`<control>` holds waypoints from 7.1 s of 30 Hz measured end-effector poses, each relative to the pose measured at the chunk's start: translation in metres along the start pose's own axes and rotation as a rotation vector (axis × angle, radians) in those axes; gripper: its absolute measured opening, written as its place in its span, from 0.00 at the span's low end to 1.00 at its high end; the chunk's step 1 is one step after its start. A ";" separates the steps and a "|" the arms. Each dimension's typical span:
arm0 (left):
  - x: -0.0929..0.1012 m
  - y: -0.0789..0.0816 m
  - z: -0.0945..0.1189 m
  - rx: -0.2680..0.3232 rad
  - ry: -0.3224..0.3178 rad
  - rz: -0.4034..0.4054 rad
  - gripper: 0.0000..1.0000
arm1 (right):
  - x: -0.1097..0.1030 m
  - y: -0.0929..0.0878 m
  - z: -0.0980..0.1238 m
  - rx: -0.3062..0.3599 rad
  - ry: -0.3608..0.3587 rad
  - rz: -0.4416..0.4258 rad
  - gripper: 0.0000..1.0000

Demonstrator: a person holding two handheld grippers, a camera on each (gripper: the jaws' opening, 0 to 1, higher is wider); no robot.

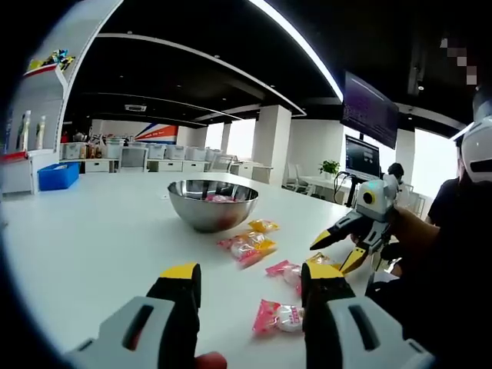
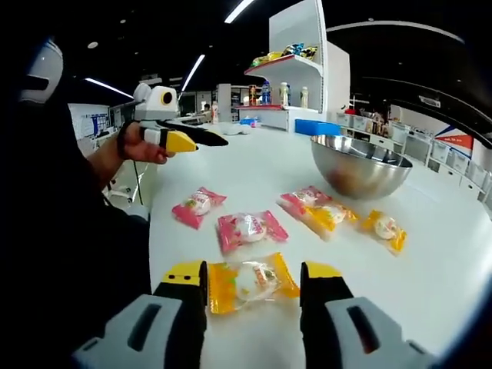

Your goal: Pick up the marshmallows scattered on the table and place them into the bowl on the table

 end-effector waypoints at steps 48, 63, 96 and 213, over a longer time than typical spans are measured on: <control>0.001 -0.004 -0.004 -0.023 -0.006 -0.001 0.52 | 0.019 0.000 -0.010 0.040 -0.023 -0.014 0.28; 0.000 -0.003 -0.001 -0.013 -0.003 0.003 0.52 | 0.031 0.026 -0.003 0.069 -0.047 -0.007 0.28; -0.003 -0.004 -0.001 -0.020 -0.002 0.003 0.52 | 0.085 0.122 -0.007 0.131 -0.050 0.043 0.28; 0.001 -0.010 -0.009 -0.033 -0.040 0.017 0.53 | 0.121 0.187 0.002 0.366 -0.181 -0.053 0.41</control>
Point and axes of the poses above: the point that each gripper's makers call its tool centre point, and the gripper's own axes: z roughly backward along the fingers, x roughly to its right, y roughly out of its top, the point moved 1 cm from there along z, roughly backward along the fingers, and after that the axes turned 13 degrees about -z, right-handed, at the moved point
